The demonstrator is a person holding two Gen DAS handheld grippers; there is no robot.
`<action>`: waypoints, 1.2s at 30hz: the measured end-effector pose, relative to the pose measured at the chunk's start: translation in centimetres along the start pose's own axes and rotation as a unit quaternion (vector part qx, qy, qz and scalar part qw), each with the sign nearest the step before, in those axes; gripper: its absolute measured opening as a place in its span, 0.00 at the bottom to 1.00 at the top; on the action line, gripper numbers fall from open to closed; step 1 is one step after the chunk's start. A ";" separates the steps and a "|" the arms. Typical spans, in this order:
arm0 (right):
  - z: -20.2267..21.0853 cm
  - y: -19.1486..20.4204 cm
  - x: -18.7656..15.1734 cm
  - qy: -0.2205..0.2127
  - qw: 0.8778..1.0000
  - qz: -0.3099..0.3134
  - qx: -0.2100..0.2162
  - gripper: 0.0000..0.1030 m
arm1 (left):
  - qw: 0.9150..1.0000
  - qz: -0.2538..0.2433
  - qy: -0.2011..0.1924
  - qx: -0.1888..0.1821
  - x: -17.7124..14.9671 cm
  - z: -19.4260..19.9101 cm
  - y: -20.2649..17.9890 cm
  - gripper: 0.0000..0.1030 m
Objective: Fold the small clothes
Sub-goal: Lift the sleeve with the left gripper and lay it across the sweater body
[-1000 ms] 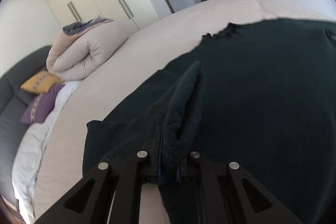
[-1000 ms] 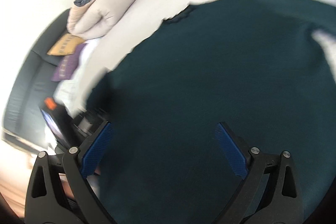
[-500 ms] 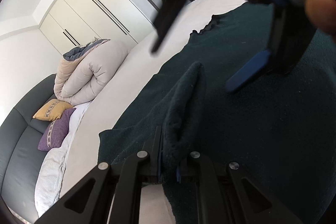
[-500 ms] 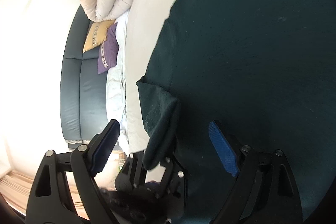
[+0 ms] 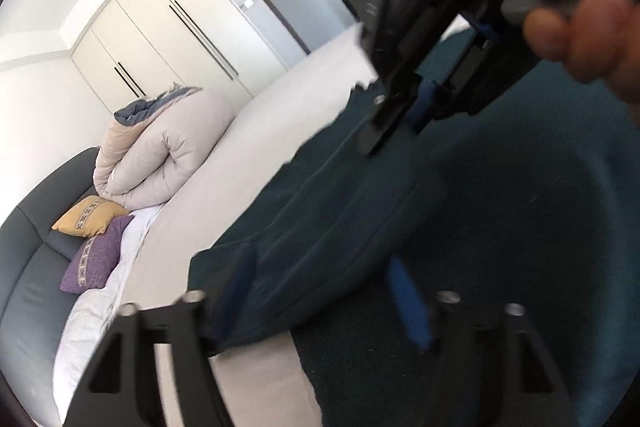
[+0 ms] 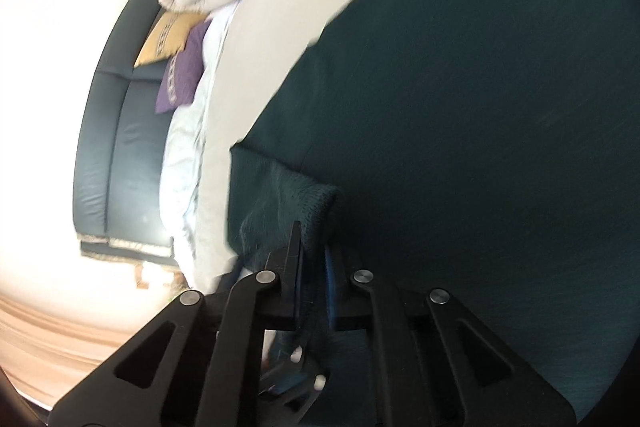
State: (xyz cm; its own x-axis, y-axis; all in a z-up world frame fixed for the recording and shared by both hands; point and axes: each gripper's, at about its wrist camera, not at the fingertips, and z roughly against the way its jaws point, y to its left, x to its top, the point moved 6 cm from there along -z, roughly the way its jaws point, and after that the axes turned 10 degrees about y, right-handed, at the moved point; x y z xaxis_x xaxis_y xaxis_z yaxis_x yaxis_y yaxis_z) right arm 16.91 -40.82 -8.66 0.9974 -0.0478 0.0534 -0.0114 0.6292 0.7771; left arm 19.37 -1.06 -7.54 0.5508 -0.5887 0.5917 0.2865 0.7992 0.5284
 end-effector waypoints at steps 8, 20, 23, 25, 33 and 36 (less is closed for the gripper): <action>9.1 -5.0 5.1 -0.075 0.992 -0.039 -0.090 0.07 | 0.995 0.041 -0.025 -0.085 0.1 2.9 1.1 0.69; 12.3 -8.3 11.5 -0.117 0.978 -0.072 -0.160 0.07 | 0.995 -0.023 0.014 -0.098 -1.2 2.3 -2.9 0.64; 13.7 -9.2 12.2 -0.130 0.972 -0.079 -0.179 0.07 | 0.994 -0.026 0.043 -0.102 -2.0 1.1 -3.3 0.64; 14.4 -9.8 12.2 -0.137 0.968 -0.082 -0.191 0.07 | 0.993 -0.021 0.045 -0.104 -2.2 1.0 -3.3 0.64; 13.1 -10.3 13.6 -0.126 0.971 -0.119 -0.167 0.08 | 0.993 -0.005 0.050 -0.111 -2.7 0.7 -2.7 0.68; 13.1 -10.0 13.5 -0.130 0.973 -0.122 -0.147 0.08 | 0.992 0.004 0.051 -0.116 -2.8 0.5 -2.4 0.70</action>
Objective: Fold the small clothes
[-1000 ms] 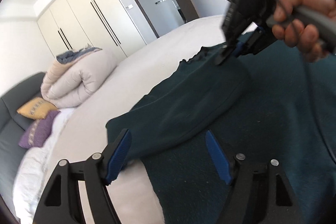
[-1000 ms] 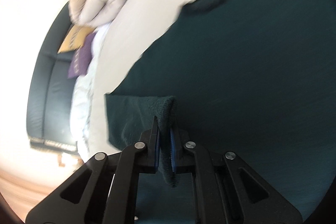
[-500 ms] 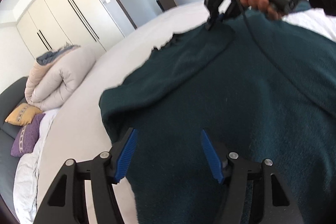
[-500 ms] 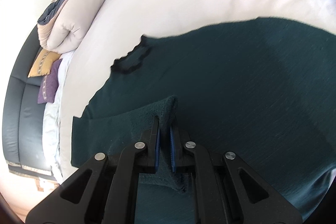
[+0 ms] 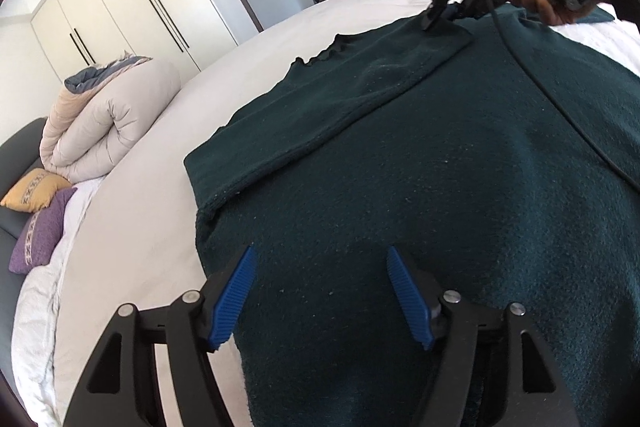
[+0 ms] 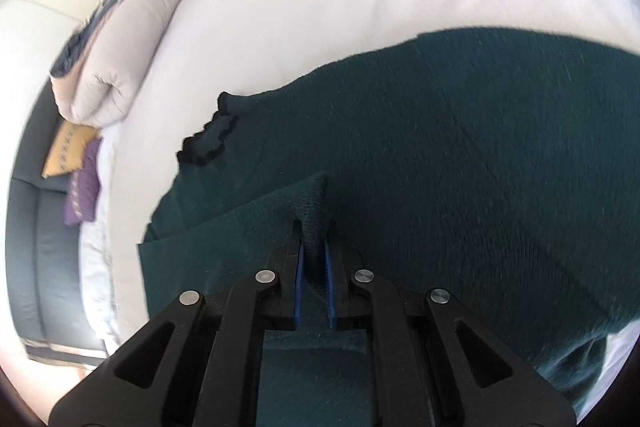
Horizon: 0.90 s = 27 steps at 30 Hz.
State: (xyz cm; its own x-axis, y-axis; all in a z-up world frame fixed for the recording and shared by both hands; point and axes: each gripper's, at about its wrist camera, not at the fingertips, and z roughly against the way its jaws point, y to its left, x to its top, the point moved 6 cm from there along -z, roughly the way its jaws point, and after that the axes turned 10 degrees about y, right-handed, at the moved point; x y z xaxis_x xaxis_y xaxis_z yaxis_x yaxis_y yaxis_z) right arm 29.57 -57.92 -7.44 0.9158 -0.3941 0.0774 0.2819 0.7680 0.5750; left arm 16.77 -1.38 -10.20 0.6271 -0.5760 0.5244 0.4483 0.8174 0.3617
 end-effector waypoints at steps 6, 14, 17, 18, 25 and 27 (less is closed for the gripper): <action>-0.5 0.2 -0.7 -0.011 0.999 0.016 -0.031 0.08 | 1.000 0.010 0.000 -0.008 -0.2 -0.6 0.3 0.73; 0.7 -3.4 -1.8 -0.039 0.999 -0.034 0.001 0.09 | 0.998 0.049 0.012 -0.040 -0.3 -1.5 1.5 0.83; 4.0 -3.8 -2.5 -0.102 0.995 -0.019 -0.010 0.10 | 0.997 0.055 0.014 -0.042 -0.3 -1.7 1.7 0.85; 5.0 -4.2 -3.4 -0.111 0.994 -0.004 0.003 0.10 | 0.997 0.056 0.014 -0.042 -0.3 -1.8 1.6 0.85; -1.3 -0.3 -6.7 0.000 0.994 0.057 0.093 0.10 | 0.998 0.060 0.016 -0.032 -0.4 -1.9 1.6 0.90; -2.8 -2.4 -6.5 -0.004 0.997 0.016 0.074 0.10 | 0.997 0.064 0.018 -0.027 -0.4 -1.9 1.7 0.94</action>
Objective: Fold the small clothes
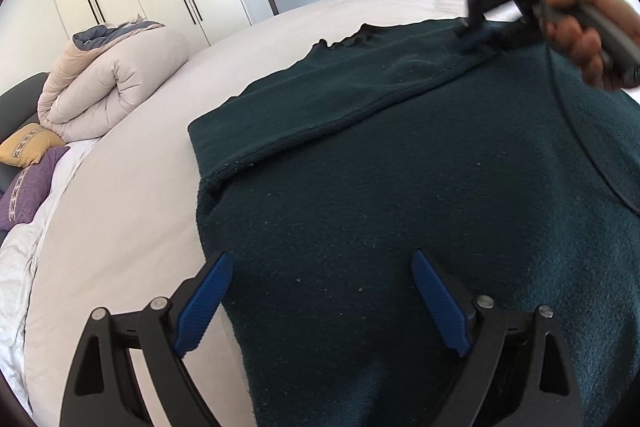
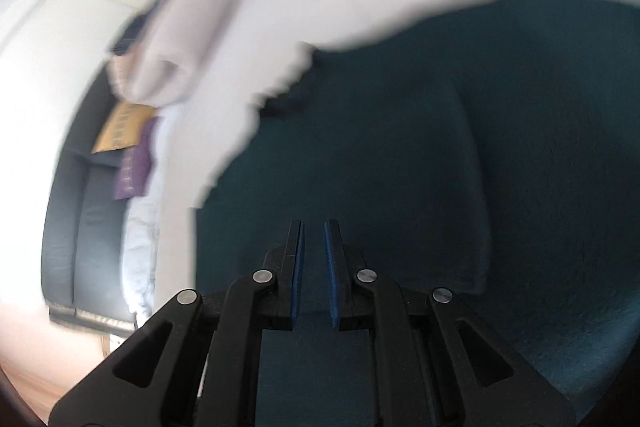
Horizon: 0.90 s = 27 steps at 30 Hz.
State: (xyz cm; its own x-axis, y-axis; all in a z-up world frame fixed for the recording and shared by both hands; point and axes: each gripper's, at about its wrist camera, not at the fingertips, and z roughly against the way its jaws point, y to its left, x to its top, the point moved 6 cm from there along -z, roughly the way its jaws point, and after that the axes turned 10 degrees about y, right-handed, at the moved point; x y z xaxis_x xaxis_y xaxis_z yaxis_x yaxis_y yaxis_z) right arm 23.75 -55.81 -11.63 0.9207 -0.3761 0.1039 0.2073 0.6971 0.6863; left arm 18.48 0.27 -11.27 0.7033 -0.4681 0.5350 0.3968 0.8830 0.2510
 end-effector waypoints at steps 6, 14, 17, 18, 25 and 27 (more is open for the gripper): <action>8.1 -4.3 -1.2 -0.129 0.990 -0.053 0.029 0.10 | 1.000 0.024 0.013 -0.012 -0.1 -0.4 0.8 1.00; 22.5 -15.9 -6.7 -0.290 0.934 -0.195 0.075 1.00 | 0.994 0.102 0.011 -0.026 0.2 1.4 4.0 1.00; 25.7 -18.9 -9.0 -0.335 0.908 -0.237 0.085 1.00 | 0.989 0.139 0.000 -0.044 0.9 3.2 5.0 1.00; 26.2 -19.6 -9.5 -0.346 0.900 -0.250 0.085 1.00 | 0.988 0.145 -0.002 -0.050 1.2 3.7 4.9 1.00; 25.6 -21.2 -8.9 -0.403 0.853 -0.312 0.113 0.99 | 0.974 0.177 -0.014 -0.138 4.5 5.9 2.6 1.00; 24.5 -20.3 -7.3 -0.414 0.850 -0.310 0.099 0.99 | 0.964 0.203 -0.006 -0.171 5.0 5.7 2.2 1.00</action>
State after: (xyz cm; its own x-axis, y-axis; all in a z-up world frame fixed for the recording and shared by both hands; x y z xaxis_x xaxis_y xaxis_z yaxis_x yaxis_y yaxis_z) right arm 4.70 -82.20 -8.71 0.0893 -0.9917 0.0929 0.4336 0.1227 0.8927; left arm 19.54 0.10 -3.41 0.8351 -0.0839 0.5437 0.2630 0.9289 -0.2606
